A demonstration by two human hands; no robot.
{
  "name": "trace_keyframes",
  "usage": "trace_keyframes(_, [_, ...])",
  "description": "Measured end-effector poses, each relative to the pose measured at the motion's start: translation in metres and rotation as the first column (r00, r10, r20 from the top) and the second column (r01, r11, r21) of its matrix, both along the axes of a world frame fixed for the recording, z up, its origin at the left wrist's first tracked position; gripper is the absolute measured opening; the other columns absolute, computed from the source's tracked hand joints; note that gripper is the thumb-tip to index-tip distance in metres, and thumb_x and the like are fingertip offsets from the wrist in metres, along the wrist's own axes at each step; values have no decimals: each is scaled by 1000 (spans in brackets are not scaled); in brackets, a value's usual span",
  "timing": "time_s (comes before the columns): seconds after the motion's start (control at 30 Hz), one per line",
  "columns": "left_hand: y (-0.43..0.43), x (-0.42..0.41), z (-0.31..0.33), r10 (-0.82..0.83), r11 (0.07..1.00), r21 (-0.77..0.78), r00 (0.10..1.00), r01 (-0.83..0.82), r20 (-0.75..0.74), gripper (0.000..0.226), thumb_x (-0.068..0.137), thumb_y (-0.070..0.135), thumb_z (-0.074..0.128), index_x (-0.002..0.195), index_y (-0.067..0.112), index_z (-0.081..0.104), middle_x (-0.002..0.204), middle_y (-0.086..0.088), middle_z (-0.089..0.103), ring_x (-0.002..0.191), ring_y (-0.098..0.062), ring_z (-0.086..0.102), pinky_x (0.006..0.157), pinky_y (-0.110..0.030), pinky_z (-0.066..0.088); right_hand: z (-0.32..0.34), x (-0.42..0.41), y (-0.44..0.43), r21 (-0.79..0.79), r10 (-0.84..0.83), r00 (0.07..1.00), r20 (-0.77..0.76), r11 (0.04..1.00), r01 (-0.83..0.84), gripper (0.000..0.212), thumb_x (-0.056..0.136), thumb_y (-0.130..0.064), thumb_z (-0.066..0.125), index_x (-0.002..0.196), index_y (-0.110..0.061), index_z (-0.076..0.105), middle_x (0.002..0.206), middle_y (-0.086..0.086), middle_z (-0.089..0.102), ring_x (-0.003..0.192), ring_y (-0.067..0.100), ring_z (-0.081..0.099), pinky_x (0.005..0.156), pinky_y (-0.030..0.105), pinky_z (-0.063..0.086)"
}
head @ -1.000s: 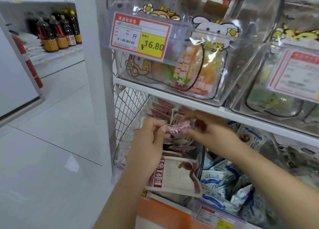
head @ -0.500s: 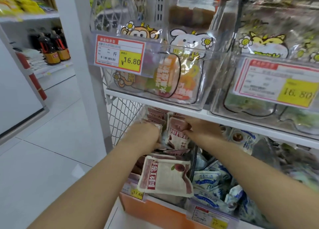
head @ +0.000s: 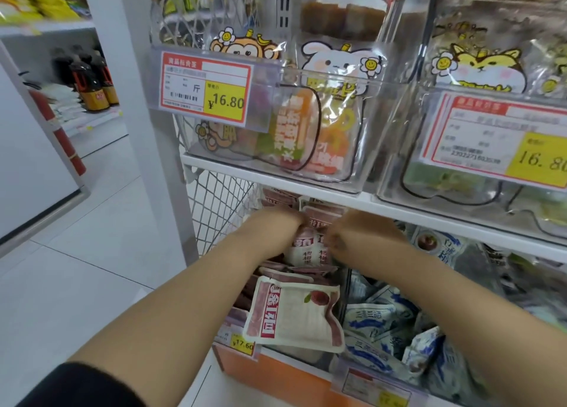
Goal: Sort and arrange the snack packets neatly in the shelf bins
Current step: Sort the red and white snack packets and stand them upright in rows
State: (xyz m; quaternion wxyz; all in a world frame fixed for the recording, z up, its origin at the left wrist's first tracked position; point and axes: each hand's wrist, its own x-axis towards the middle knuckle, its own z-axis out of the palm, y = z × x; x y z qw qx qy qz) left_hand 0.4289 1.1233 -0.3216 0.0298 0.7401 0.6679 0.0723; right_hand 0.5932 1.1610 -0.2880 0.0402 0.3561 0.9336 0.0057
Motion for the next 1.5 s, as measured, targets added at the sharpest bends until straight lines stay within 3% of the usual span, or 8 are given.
trace_keyframes(0.17, [14, 4, 0, 105, 990, -122, 944, -70, 312, 19, 84, 23, 43, 79, 11, 56, 71, -6, 54, 63, -22, 49, 68, -41, 47, -7, -3, 0, 55, 33, 989, 145, 998, -42, 14, 83, -17, 51, 72, -15, 60, 63, -2, 41, 67, 19, 48, 49, 25, 31])
trace_keyframes(0.33, [28, 12, -7, 62, 996, -85, 919, -32, 389, 16, 76, 32, 60, 69, 18, 58, 79, -6, 60, 77, -17, 57, 91, -32, 51, -12, -12, 0, -15, 67, 980, 188, 998, -65, 16, 79, -23, 59, 64, -20, 55, 72, -3, 57, 74, 20, 55, 74, 33, 50])
trace_keyframes(0.47, [21, 17, 2, 85, 977, -214, 888, 15, 452, 16, 96, 18, 47, 85, 16, 58, 72, 6, 49, 68, -11, 47, 61, -21, 33, -19, -14, -1, 70, 49, 980, 191, 996, -63, 29, 84, -12, 50, 57, -19, 41, 62, -4, 42, 74, 21, 52, 83, 36, 47])
trace_keyframes(0.7, [7, 21, -7, 142, 953, -301, 835, 29, 532, 27, 100, 30, 39, 95, 13, 58, 105, -11, 62, 90, -18, 51, 78, -29, 38, -22, 0, -5, 171, 10, 1000, 5, 985, -11, 24, 91, -21, 45, 91, -27, 68, 85, -1, 63, 78, 20, 56, 77, 31, 44])
trace_keyframes(0.87, [-3, 2, 0, 27, 994, -106, 905, 21, 425, 23, 93, 26, 54, 112, 16, 60, 90, 6, 60, 80, -8, 52, 63, -14, 37, -18, -2, 0, 99, -73, 992, -101, 992, 83, 21, 92, -25, 46, 98, -23, 66, 92, 1, 66, 85, 21, 61, 75, 28, 46])
trace_keyframes(1.13, [-19, -1, -17, 14, 997, 61, 934, -38, 357, 8, 84, 11, 64, 85, 17, 60, 79, 5, 52, 79, -14, 52, 64, -24, 32, -15, -4, 4, -10, -165, 969, -184, 986, 166, 17, 91, -28, 51, 97, -19, 64, 94, 0, 66, 84, 20, 60, 74, 30, 51])
trace_keyframes(1.4, [-5, -1, -31, 40, 990, -141, 990, -21, 137, 7, 85, 6, 58, 90, 5, 62, 89, -16, 64, 84, -30, 61, 67, -32, 47, -12, -2, -11, 52, -54, 996, -73, 997, 58, 12, 84, -18, 54, 84, -26, 64, 82, -4, 57, 89, 19, 57, 87, 31, 45])
trace_keyframes(1.5, [-10, -1, -27, 40, 979, -206, 968, 12, 247, 40, 83, -2, 53, 115, 19, 62, 109, -10, 63, 96, -24, 61, 78, -34, 50, -14, -6, -9, -2, -37, 999, 2, 999, 37, 15, 82, -14, 55, 80, -25, 65, 87, -1, 65, 92, 21, 59, 96, 40, 43])
